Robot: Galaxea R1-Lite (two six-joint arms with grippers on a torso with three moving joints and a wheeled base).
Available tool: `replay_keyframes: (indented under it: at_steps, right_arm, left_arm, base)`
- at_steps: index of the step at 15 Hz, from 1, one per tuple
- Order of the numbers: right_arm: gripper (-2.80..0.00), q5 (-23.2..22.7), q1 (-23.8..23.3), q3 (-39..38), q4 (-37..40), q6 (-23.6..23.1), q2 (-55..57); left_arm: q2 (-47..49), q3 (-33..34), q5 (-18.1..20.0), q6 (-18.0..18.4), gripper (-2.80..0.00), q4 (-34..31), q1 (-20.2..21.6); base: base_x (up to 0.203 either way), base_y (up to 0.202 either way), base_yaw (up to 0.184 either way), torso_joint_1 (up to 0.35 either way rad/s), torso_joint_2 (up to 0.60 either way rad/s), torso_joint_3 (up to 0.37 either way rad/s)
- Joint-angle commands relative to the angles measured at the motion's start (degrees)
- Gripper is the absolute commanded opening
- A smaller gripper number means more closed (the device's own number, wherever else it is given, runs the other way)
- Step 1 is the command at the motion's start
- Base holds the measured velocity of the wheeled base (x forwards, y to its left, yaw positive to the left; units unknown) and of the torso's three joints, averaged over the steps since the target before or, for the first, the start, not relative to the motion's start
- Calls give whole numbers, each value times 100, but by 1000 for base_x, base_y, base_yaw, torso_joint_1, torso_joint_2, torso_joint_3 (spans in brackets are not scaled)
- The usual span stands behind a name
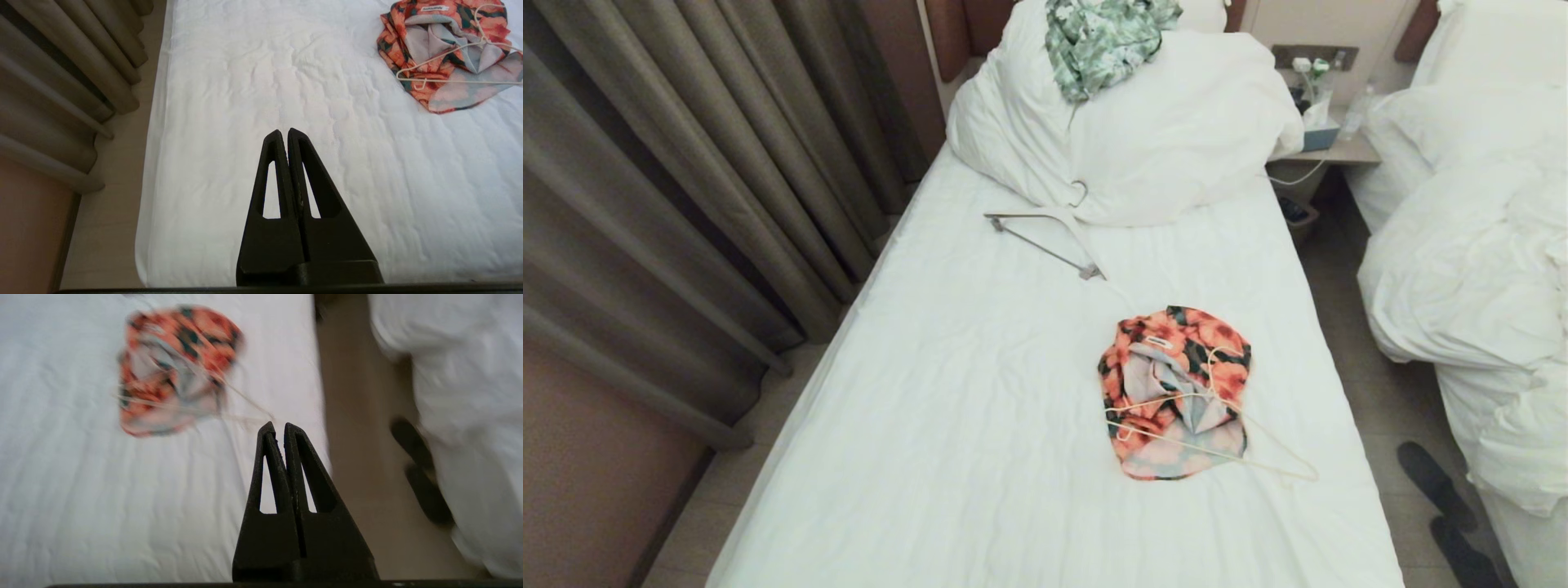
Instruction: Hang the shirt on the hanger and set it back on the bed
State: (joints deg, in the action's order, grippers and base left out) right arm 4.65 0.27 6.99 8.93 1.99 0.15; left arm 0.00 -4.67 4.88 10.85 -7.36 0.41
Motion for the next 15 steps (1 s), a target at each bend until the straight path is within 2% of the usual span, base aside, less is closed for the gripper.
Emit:
replay_keyframes:
  at_steps: [1,2,6,8,11,15]
  right_arm:
    - [-280,-431,1,-520,-1132,-26,-7]
    - [-280,-614,0,-672,-1308,-59,-6]
    - [-280,-599,0,-690,-1225,-1136,-6]
    - [-280,-606,0,-690,-1135,-1082,-6]
    - [-280,-584,0,-667,-800,-317,-6]
    - [-280,-562,0,-681,-867,-322,-6]
  left_arm:
    - [0,291,-4,-4,-280,260,2]
    - [0,282,-13,-22,-280,234,2]
    - [0,291,-381,-760,-280,268,2]
    - [0,291,-391,-813,-280,270,2]
    - [0,300,-391,-830,-280,270,2]
    - [0,299,-392,-830,-280,270,2]
  base:
    - [0,0,0,0,0,0]
    - [0,0,0,0,0,0]
    - [0,0,0,0,0,0]
    - [0,0,0,0,0,0]
    - [0,0,0,0,0,0]
    - [0,0,0,0,0,0]
